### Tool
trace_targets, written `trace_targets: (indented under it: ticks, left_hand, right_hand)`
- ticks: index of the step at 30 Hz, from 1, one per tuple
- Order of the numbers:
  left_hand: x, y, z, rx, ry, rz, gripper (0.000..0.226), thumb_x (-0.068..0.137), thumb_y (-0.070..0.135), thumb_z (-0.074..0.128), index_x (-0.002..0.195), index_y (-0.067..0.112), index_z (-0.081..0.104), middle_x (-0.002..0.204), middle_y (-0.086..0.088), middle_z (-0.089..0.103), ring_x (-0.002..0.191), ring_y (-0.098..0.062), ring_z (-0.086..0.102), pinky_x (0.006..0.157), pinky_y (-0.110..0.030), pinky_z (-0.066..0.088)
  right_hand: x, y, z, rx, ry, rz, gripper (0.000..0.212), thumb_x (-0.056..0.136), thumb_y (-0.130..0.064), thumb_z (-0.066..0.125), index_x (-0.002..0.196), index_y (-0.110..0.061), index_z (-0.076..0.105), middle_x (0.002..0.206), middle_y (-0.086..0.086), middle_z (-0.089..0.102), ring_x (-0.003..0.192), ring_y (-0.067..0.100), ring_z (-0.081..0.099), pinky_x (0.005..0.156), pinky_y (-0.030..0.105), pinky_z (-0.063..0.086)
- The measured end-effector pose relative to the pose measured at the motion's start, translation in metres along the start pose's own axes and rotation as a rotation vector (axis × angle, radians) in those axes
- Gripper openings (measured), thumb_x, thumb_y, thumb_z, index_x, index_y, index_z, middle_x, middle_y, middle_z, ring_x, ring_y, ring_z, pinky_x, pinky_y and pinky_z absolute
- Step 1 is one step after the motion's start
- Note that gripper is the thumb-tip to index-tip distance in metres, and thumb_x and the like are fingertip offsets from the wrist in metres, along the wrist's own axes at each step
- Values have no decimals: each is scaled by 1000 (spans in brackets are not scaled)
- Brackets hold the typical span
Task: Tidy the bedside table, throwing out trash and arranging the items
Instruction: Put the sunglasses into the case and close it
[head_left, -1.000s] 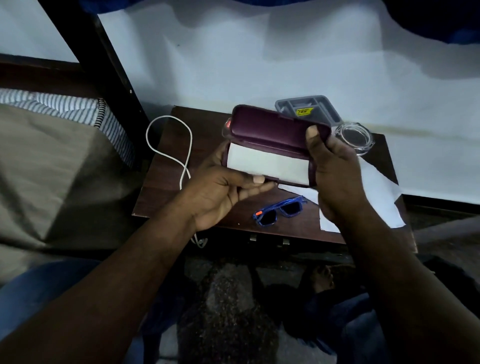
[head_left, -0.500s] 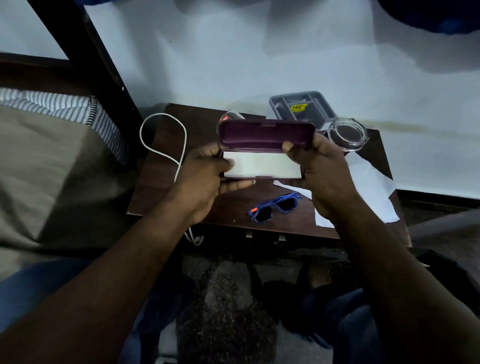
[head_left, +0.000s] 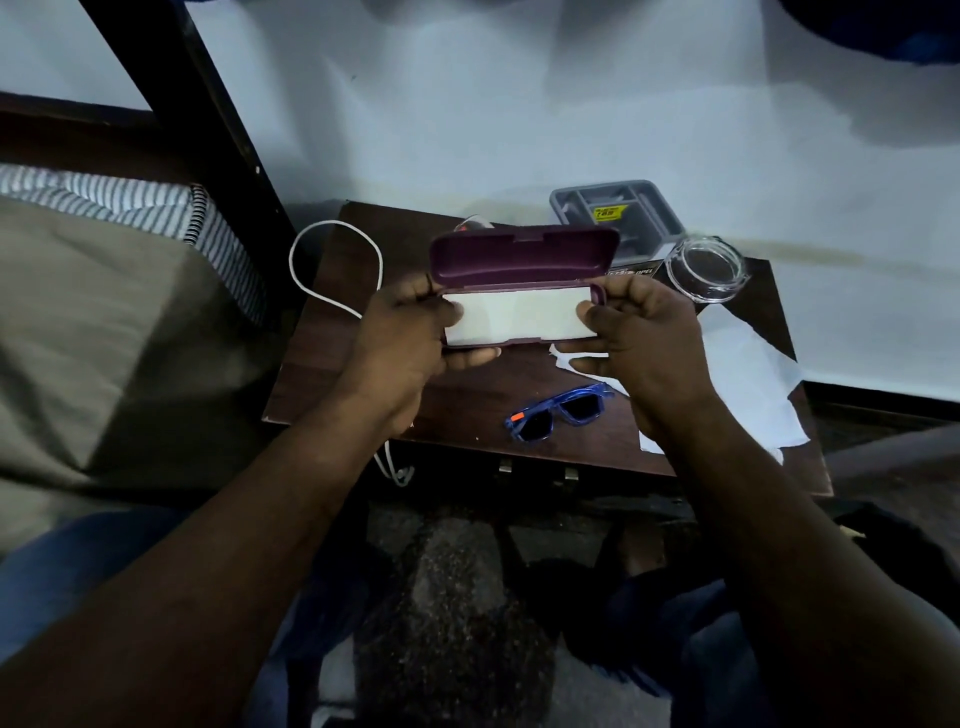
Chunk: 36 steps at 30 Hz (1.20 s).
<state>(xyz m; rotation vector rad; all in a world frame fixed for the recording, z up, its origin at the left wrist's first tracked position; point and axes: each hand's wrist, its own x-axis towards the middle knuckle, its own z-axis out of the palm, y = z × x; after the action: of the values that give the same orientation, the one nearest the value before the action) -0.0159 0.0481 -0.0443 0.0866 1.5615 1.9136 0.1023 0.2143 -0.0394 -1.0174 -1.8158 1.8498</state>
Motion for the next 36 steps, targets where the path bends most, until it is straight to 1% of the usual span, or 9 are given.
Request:
trace_targets:
  ticks: [2,6,10,13,19,24,27,31,36]
  left_hand:
    - [1,1,-2,-44,-48,-27,23,103,-2,52,102,10,71,119,-16,74,100,-34,76,70,-36,64]
    - [4,1,-7,-104,-47,-40,15,105,10,56,95,5,66,118,-19,72,101,-32,75,76,-37,64]
    - [8,1,-6,-121,26,-11,14,108,12,53,98,5,61,117,-19,69,99,-31,73,74,-36,65]
    - [9,2,-6,-129,91,10,17,109,13,51,96,8,62,114,-15,68,100,-30,71,74,-37,66]
    - [11,2,-5,-120,174,18,21,109,14,52,92,10,64,116,-14,66,112,-35,68,72,-37,65]
    - [12,1,-7,-96,189,0,18,108,13,52,97,11,66,122,-15,67,113,-36,70,71,-38,65]
    - [13,2,-10,-53,221,38,18,109,13,51,99,12,66,116,-12,69,99,-29,71,71,-39,66]
    - [13,1,-10,-7,235,43,15,109,12,49,115,8,63,127,-17,66,113,-33,67,77,-43,66]
    - [1,-8,1,20,83,-19,21,111,13,46,116,7,65,117,-20,68,102,-32,67,73,-37,66]
  right_hand:
    - [1,0,-2,23,-33,25,9,101,-13,68,109,-9,68,99,12,75,81,36,79,64,36,62]
    - [6,4,-10,-137,-13,59,39,106,-52,54,108,-16,68,95,5,77,73,29,78,60,34,58]
    - [11,17,-18,-617,25,-68,24,105,-37,54,97,-23,72,82,2,76,76,28,73,74,42,58]
    - [7,24,-17,-1027,-128,-101,13,92,-24,65,90,-32,73,86,1,77,85,26,71,77,36,58]
    - [-2,31,-4,-1390,-309,-99,29,84,-38,75,114,-37,75,100,3,72,90,30,68,71,31,52]
    - [-4,27,-3,-1313,-244,-180,17,83,-32,76,97,-43,78,93,2,73,84,30,69,66,30,49]
    - [-1,17,-10,-1105,-280,-276,18,83,-28,80,91,-44,79,81,-9,72,76,14,66,71,30,54]
    - [-2,2,-9,-783,-82,-505,18,86,-23,80,98,-36,83,71,-17,70,66,-1,63,66,9,41]
    - [-3,-3,8,-721,41,-572,16,88,-30,76,102,-33,83,77,-11,76,67,5,67,75,29,55]
